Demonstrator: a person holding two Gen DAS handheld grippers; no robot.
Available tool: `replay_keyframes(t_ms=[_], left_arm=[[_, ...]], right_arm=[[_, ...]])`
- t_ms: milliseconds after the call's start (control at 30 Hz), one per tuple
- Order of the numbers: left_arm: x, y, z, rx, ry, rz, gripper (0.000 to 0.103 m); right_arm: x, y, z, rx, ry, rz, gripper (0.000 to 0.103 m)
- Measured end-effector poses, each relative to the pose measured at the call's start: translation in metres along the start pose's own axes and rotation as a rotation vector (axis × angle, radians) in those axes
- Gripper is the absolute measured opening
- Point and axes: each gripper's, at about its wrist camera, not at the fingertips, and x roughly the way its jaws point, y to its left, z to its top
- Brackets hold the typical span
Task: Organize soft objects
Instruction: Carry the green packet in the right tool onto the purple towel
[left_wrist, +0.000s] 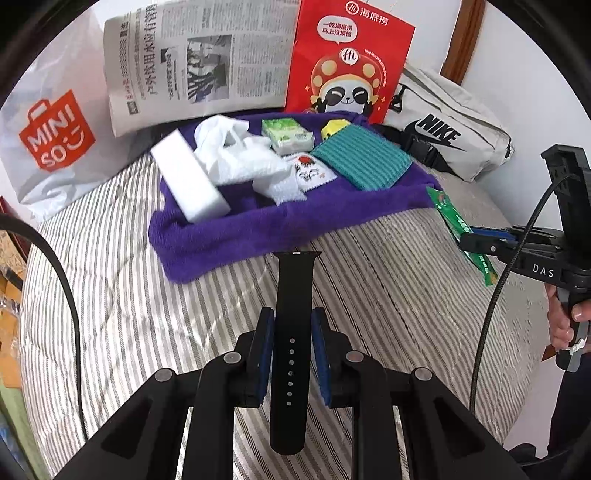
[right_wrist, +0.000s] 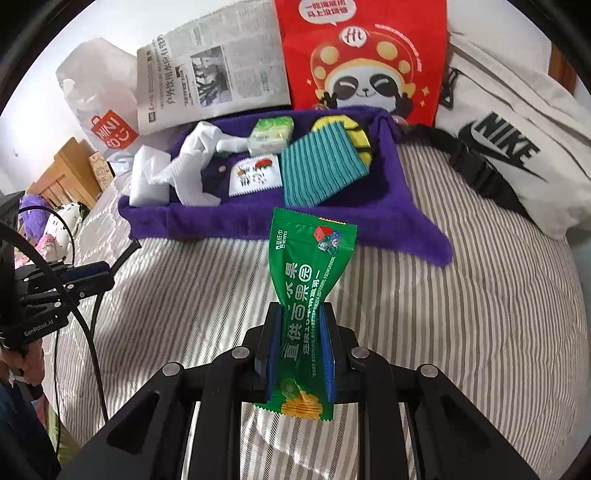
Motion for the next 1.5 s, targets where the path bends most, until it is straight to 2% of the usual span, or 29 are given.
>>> replay_keyframes(t_ms=[467,833,1067,1300,1400,1500], left_arm=[[-0.005,0.001,0.053,0.018,-0.04,0.001,0.02],[-0.005,0.02,0.091,0.013,-0.065,0.021,0.02],[0.005,0.028,0.096,0.01,-0.065,0.018,0.02],[0.019,0.031,0.097,0.007,-0.049,0.004,0.02],[0.02,0.032,0.097,0.006,-0.049,-0.001,0.02],[0.021,0.032,0.098,0.007,-0.049,-0.006,0.02]], right_arm=[[0.013,0.008,0.065,-0.04,-0.031,0.031,0.02],[0.071,0.034,0.117,-0.152,0.036,0.031,0.02],[0.11,0.044,0.123,-0.219,0.113,0.0,0.02],[0.124,0.049,0.129,-0.275,0.121,-0.035,0.022],[0.126,0.052,0.128,-0.301,0.119,-0.037,0.025],[0.126,0.052,0.127,-0.306,0.113,-0.011,0.032]])
